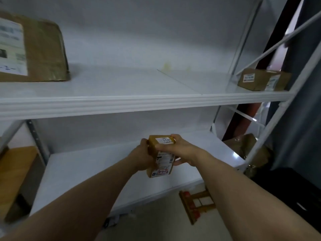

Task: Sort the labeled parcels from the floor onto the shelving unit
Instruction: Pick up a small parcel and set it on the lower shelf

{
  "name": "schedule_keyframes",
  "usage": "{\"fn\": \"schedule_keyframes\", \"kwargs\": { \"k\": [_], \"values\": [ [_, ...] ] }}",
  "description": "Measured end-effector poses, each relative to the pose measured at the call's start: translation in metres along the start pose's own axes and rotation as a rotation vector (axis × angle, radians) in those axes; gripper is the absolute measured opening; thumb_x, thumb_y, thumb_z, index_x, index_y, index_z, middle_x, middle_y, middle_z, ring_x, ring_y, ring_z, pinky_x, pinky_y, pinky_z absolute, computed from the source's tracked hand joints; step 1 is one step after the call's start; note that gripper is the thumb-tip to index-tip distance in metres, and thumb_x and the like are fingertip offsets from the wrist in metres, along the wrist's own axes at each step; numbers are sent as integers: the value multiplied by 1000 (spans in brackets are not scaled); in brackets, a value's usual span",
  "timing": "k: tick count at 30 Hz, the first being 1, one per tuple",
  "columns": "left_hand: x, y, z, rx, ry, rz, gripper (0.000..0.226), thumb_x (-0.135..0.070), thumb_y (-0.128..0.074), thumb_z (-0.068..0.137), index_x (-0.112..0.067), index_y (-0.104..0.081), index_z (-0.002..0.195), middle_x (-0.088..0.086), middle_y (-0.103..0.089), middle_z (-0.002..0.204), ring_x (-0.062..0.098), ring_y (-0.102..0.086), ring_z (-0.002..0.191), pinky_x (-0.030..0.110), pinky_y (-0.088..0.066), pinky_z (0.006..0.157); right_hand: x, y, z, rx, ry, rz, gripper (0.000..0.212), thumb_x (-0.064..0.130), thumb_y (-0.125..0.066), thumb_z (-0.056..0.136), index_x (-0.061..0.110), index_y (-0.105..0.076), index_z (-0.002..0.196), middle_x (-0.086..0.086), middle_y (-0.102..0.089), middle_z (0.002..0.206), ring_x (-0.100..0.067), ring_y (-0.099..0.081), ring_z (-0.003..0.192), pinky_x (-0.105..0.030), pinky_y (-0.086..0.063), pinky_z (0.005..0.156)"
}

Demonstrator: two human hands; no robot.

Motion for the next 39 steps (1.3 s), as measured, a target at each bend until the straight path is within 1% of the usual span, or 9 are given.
{"fn": "schedule_keyframes", "kwargs": {
  "k": [4, 7, 13, 18, 21, 26, 30, 36, 39],
  "values": [
    [-29, -58, 73, 98, 18, -41, 84, -8, -70, 86, -9, -16, 150, 14, -46, 143, 32, -51, 125, 44, -49, 100, -40, 64, 48, -127, -49, 45, 119, 47, -88, 67, 32, -10, 155, 1, -61, 117, -18, -63, 102, -30, -58, 67],
    [-51, -109, 127, 217, 1, -91, 95, 0, -70, 84, -14, -9, 155, 10, -46, 139, 30, -52, 121, 39, -54, 88, -88, 126, 84, -244, -108, 88, 100, 41, -89, 69, 14, -27, 143, -2, -63, 107, -14, -67, 90, -25, -58, 57],
    [-81, -210, 237, 455, 53, -115, 73, 0, -61, 91, -30, -30, 151, -6, -52, 102, 16, -60, 90, 36, -57, 83, -199, 245, 150, -424, -256, 24, 90, 46, -90, 66, 13, -44, 135, -13, -54, 131, -29, -59, 116, -42, -57, 95],
    [-107, -297, 312, 574, 75, -188, 63, -23, -68, 73, -51, -41, 123, -16, -51, 101, 9, -57, 95, 33, -55, 85, -274, 311, 203, -527, -227, 131, 82, 25, -91, 68, 13, -41, 132, -10, -53, 132, -28, -57, 120, -45, -54, 99],
    [-114, -354, 346, 614, 92, -256, 68, -26, -68, 74, -49, -31, 126, -3, -53, 117, 20, -54, 110, 41, -51, 93, -321, 333, 229, -561, -241, 138, 69, 21, -89, 72, 19, -40, 121, -8, -56, 125, -25, -60, 114, -40, -57, 92],
    [-106, -435, 396, 660, 105, -192, 83, -5, -45, 99, -52, 2, 150, 10, -23, 158, 31, -40, 128, 41, -48, 90, -393, 361, 263, -628, -282, 94, 84, 24, -89, 73, 20, -37, 140, -6, -36, 131, -10, -49, 86, -16, -45, 62],
    [-99, -474, 420, 676, 142, -99, 78, -2, -36, 100, -44, 3, 154, 11, -10, 163, 37, -31, 140, 45, -45, 103, -427, 371, 284, -612, -218, 70, 85, 28, -88, 74, 23, -37, 143, -5, -41, 135, -12, -52, 98, -20, -44, 82],
    [-106, -504, 453, 672, 104, -88, 92, 10, -35, 94, -48, 6, 153, 8, -5, 165, 36, -25, 145, 29, -48, 73, -443, 397, 307, -680, -137, 35, 63, 27, -80, 84, 24, -47, 138, -8, -45, 140, -19, -60, 103, -27, -49, 91],
    [-113, -512, 470, 688, 66, -67, 88, 4, -36, 95, -50, 3, 152, 10, -8, 164, 38, -27, 143, 35, -45, 83, -447, 413, 313, -736, -149, -7, 57, 28, -76, 87, 23, -50, 139, -11, -45, 143, -25, -60, 115, -32, -51, 95]
  ]
}}
Point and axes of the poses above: each hand's wrist, its own z-axis towards the middle knuckle, its own y-axis out of the back of the hand, x = y × z, the point moved 5 cm from there along z, towards the middle knuckle
